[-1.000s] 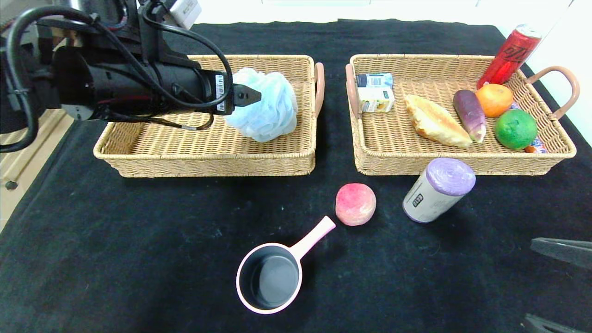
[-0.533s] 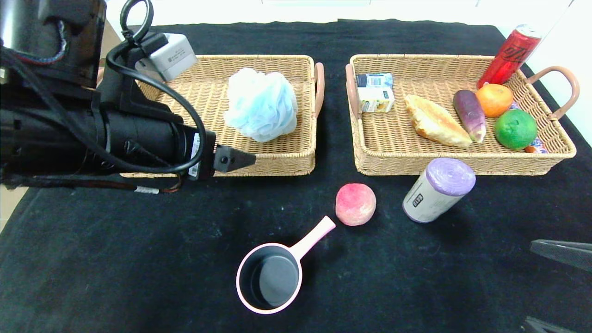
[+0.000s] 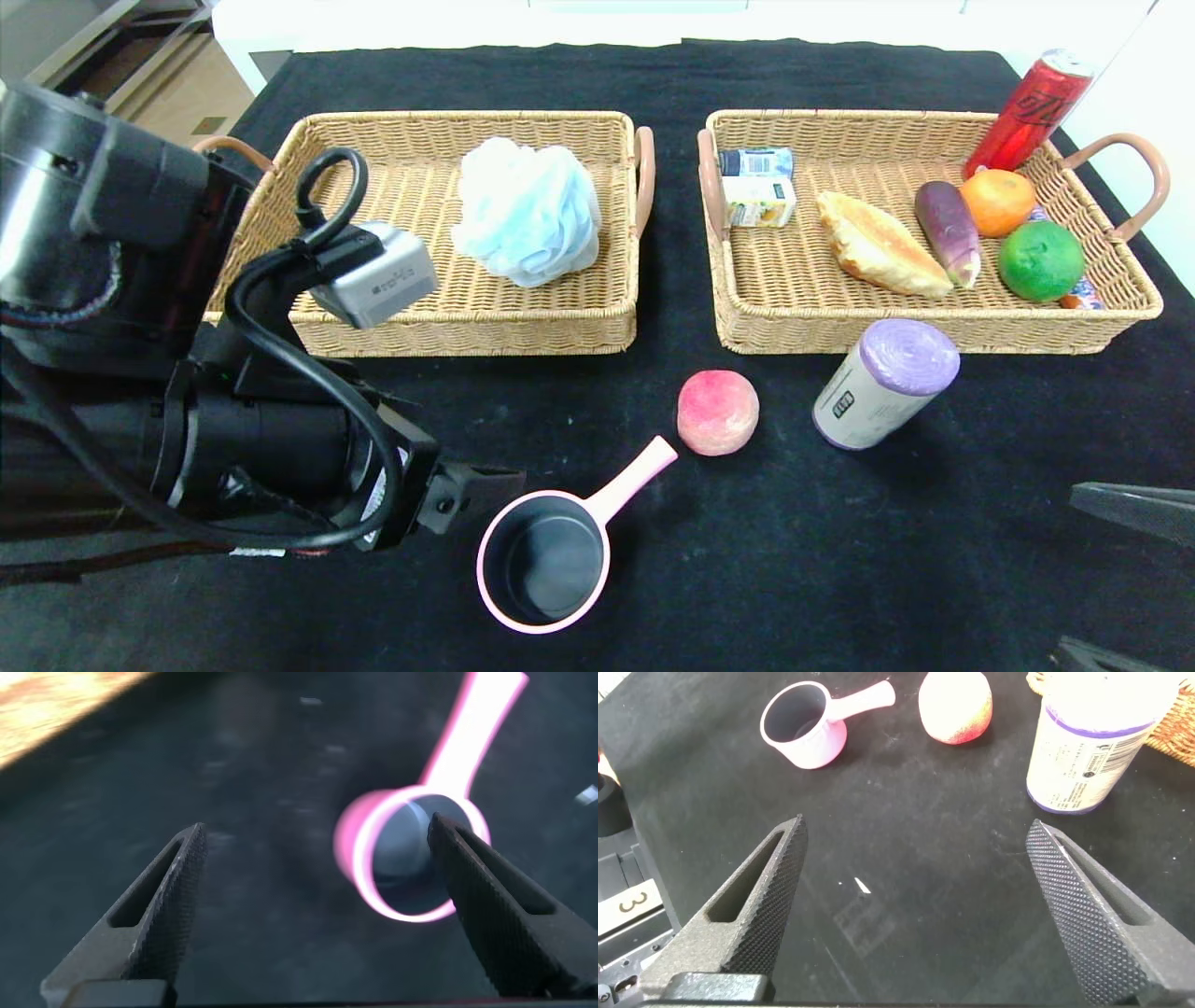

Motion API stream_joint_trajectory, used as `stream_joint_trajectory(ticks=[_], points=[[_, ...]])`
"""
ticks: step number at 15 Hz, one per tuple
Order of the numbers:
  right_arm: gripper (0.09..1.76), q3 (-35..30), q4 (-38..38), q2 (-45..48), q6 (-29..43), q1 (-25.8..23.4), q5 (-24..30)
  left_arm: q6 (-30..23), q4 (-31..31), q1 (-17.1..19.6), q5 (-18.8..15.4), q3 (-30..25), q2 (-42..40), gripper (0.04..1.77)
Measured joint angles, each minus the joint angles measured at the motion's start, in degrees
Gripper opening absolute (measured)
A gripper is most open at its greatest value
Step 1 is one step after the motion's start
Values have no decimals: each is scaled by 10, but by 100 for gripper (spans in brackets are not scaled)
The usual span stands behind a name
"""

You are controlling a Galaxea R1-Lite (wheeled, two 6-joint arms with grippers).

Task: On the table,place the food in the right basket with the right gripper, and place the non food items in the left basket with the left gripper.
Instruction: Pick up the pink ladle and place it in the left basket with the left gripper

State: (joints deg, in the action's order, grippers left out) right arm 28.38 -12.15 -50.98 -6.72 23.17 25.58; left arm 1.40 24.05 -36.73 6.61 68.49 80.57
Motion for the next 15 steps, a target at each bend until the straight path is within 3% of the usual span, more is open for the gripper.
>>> stream_joint_trajectory(ticks=[7,15], points=[[171,0,0,0,-1,0,0,-6,-3,-52,76,-39,25,171],[171,0,0,0,-1,-1,0,-6,-4,-70,100,-43,82,172]])
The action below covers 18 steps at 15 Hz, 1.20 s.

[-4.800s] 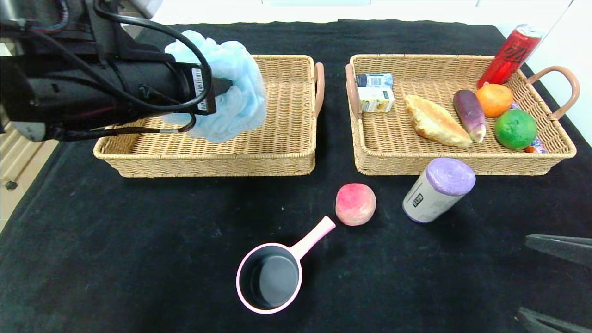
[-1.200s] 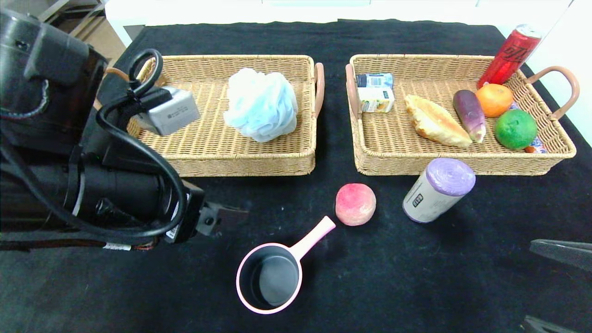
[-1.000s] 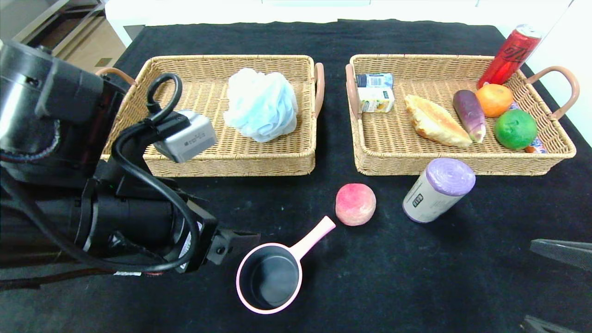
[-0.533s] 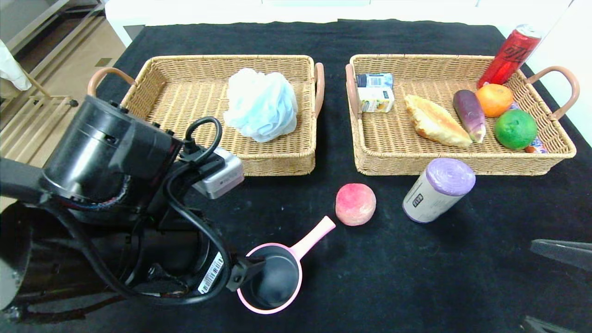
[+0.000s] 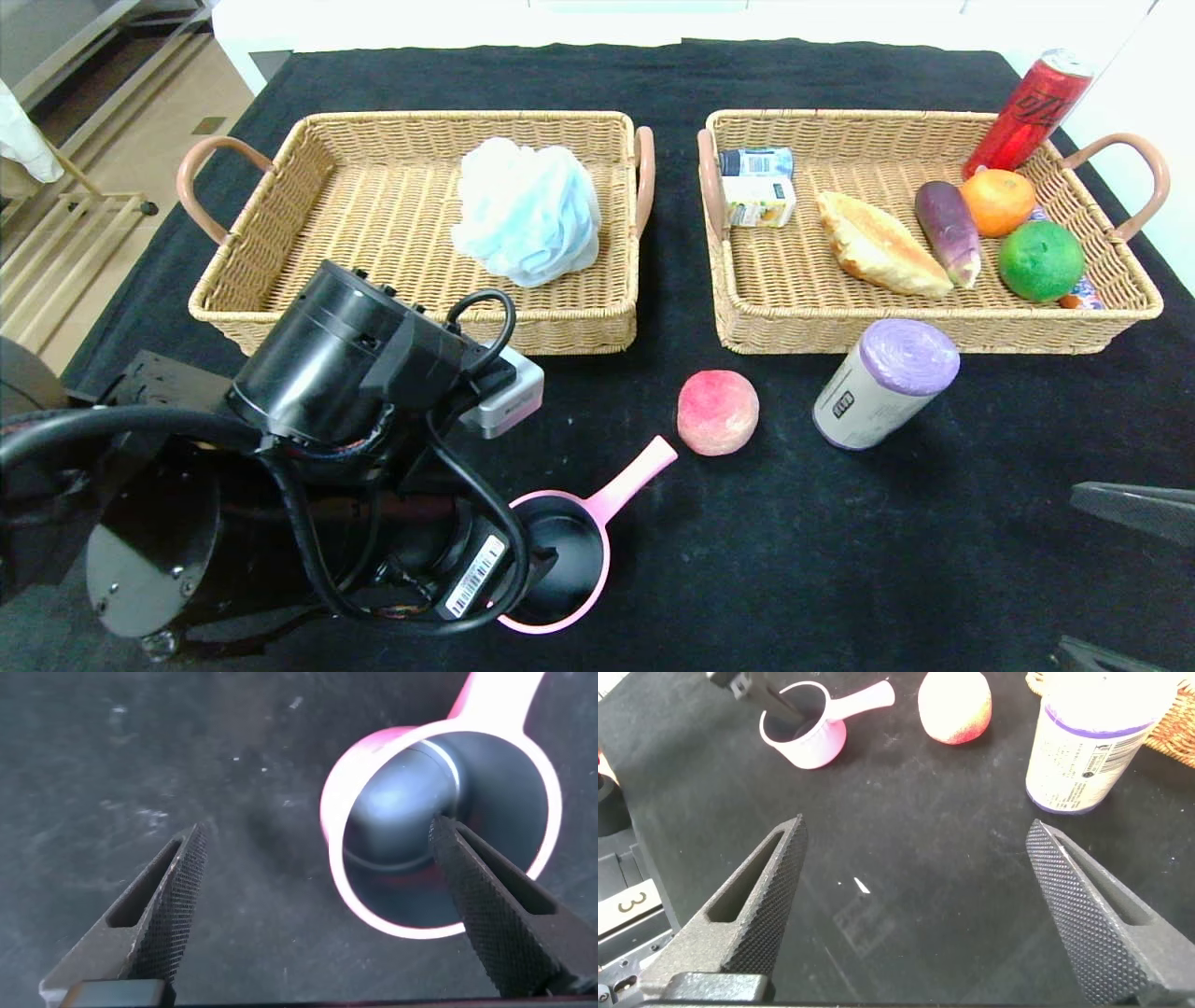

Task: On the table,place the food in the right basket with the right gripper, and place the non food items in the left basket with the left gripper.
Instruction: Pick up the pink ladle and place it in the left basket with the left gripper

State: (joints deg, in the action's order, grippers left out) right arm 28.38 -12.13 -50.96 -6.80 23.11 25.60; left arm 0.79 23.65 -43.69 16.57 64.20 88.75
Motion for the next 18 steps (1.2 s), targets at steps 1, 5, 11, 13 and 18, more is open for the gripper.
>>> stream_joint_trajectory(ticks=[1,5,11,13,18], points=[[171,0,0,0,0,0,0,-1,-1,0,0,0,5,172],[171,0,0,0,0,0,0,-2,-1,1,0,-1,17,119],[171,-2,0,0,0,1,0,-3,-3,0,-1,1,23,15],[171,-2,0,1,0,1,0,-3,-2,1,0,0,23,15],[171,-3,1,1,0,1,0,-3,-3,1,-1,2,24,15]])
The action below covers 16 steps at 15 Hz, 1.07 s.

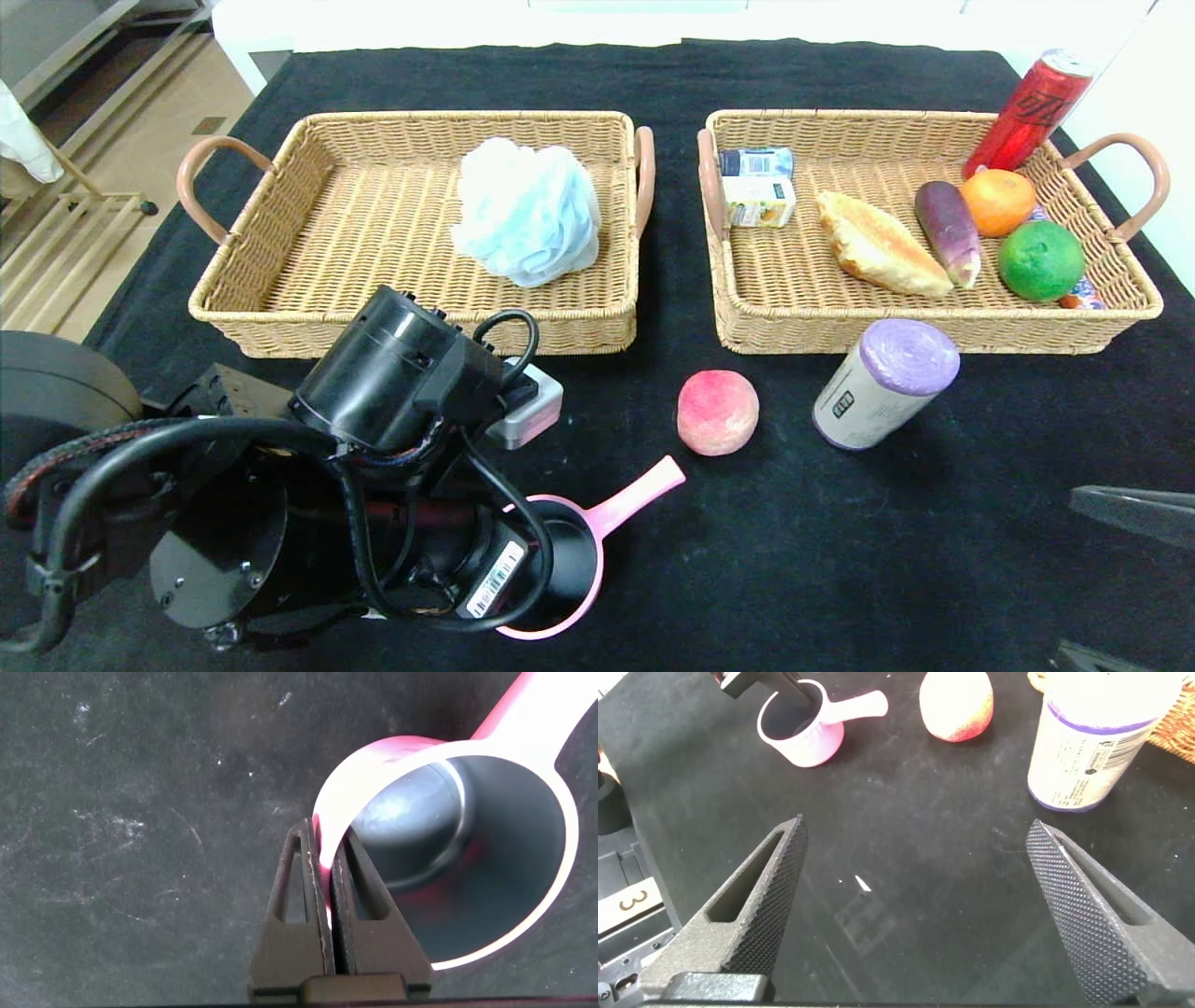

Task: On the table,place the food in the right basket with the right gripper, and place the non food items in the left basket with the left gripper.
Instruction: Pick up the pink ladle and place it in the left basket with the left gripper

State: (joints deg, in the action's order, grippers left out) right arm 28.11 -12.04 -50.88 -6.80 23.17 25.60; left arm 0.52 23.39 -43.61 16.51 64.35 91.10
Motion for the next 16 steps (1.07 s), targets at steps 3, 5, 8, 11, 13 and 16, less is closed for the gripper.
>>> stream_joint_trajectory(ticks=[3,5,8,11,13,16], points=[[171,0,0,0,0,0,0,0,0,0,-1,1,-1,15],[171,-1,0,0,0,0,0,0,0,0,-4,2,-10,15],[171,-3,0,0,-1,1,0,0,0,2,-15,5,-40,15],[171,-4,-1,0,-1,2,0,-1,0,20,-23,13,-76,15],[171,-4,-1,1,-1,2,0,0,-2,53,-24,28,-95,15],[171,-3,-1,2,-1,2,0,1,-4,118,-41,66,-109,15]])
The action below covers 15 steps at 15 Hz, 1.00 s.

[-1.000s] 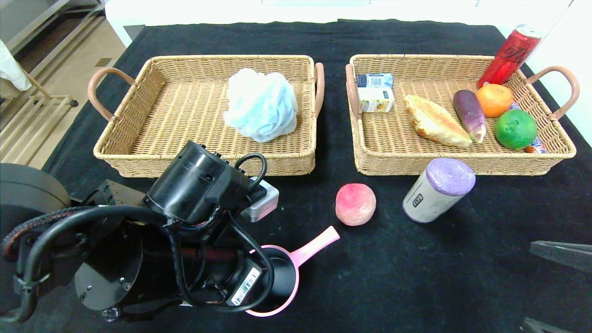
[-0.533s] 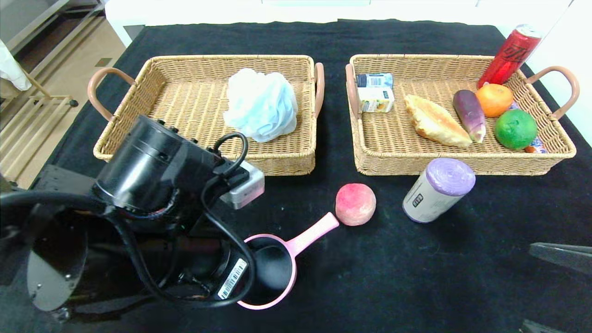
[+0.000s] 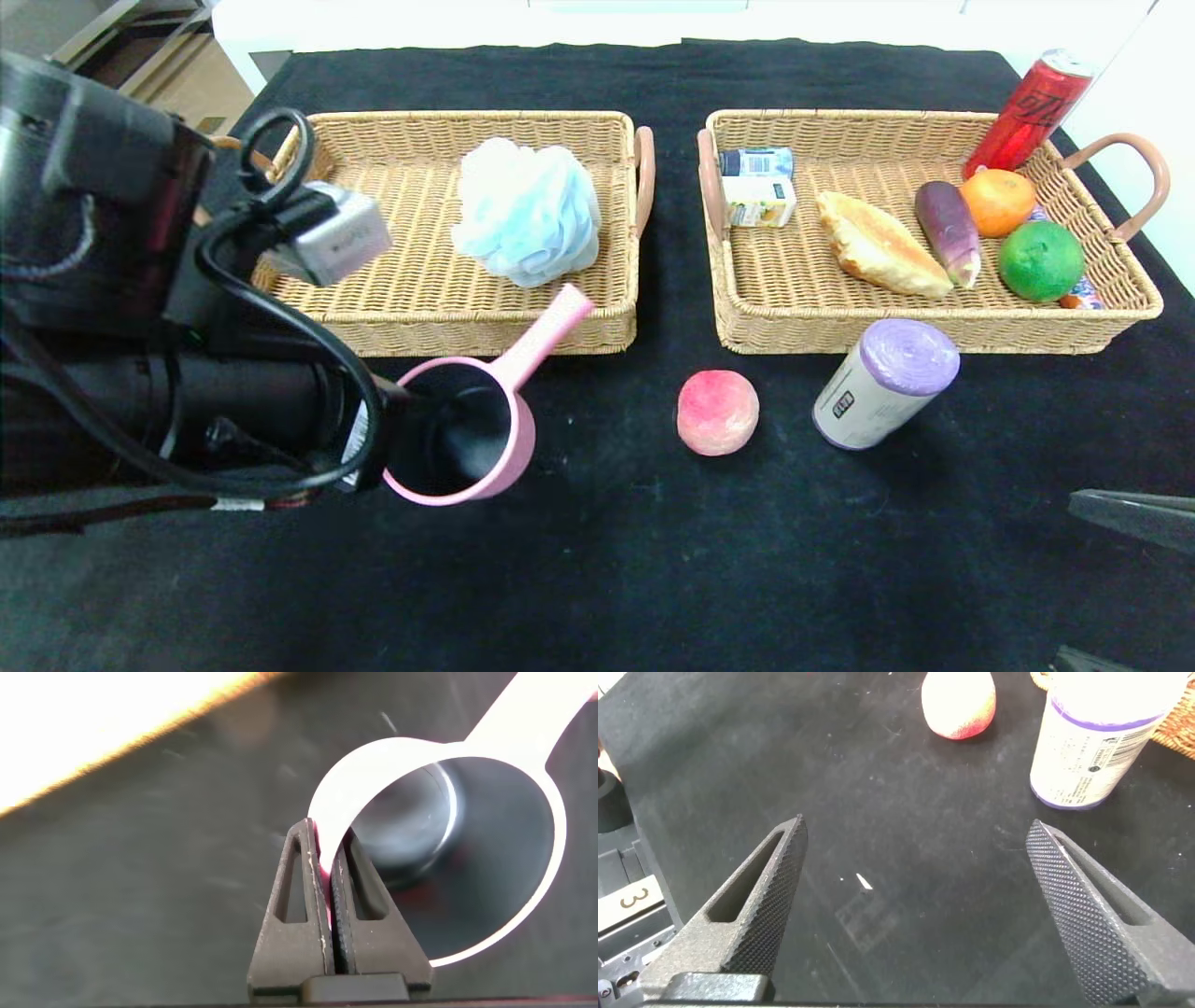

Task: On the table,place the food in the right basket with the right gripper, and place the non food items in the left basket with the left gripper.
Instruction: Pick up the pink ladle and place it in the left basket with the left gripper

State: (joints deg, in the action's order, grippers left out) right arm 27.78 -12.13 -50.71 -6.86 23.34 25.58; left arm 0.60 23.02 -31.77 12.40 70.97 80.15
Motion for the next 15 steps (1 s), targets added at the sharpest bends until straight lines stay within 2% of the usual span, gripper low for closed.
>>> stream_joint_trajectory(ticks=[9,11,15], points=[[171,0,0,0,0,0,0,0,-31,186,-49,152,68,15],[171,0,0,0,0,0,0,0,-33,213,-58,199,100,15],[171,0,0,0,0,-1,0,-5,-41,243,-65,282,171,15]])
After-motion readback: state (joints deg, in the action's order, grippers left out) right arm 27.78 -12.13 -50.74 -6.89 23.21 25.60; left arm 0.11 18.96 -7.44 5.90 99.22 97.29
